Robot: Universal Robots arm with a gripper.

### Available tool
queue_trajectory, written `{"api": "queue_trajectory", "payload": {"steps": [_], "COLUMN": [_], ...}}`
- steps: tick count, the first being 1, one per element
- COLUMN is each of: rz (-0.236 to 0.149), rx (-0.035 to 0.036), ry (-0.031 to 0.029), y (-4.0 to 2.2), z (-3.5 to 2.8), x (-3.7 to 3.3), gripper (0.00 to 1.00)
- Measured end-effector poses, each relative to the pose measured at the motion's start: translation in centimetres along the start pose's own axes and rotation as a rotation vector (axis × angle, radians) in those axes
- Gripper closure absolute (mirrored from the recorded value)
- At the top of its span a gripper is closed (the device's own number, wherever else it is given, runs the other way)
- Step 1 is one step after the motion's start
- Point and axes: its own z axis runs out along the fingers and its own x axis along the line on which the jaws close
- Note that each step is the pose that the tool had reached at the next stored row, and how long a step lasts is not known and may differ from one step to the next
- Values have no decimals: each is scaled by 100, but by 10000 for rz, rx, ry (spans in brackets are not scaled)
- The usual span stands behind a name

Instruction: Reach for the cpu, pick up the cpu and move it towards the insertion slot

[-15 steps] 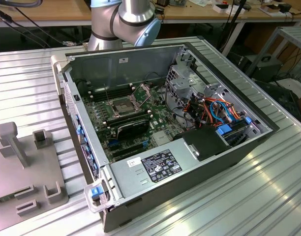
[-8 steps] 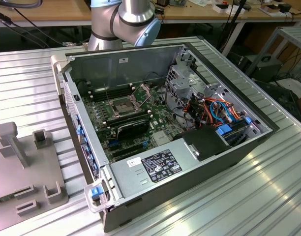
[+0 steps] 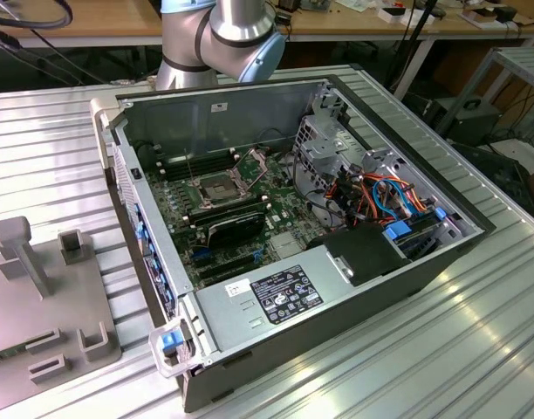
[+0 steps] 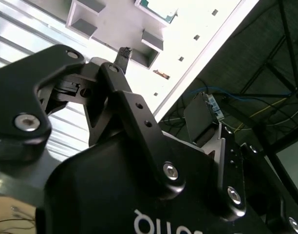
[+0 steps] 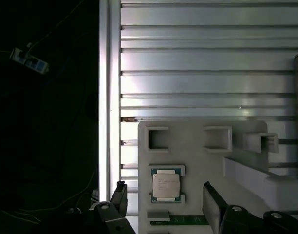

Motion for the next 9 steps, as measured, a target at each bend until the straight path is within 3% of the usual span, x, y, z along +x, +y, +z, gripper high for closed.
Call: {"api": "queue_trajectory", "payload": {"steps": [3, 9], "rz": [-36, -36], "rx": [-1, -15], "ry": [1, 2], "y": [-3, -3], "z": [63, 75], "x": [4, 5], "gripper": [28, 28]}}
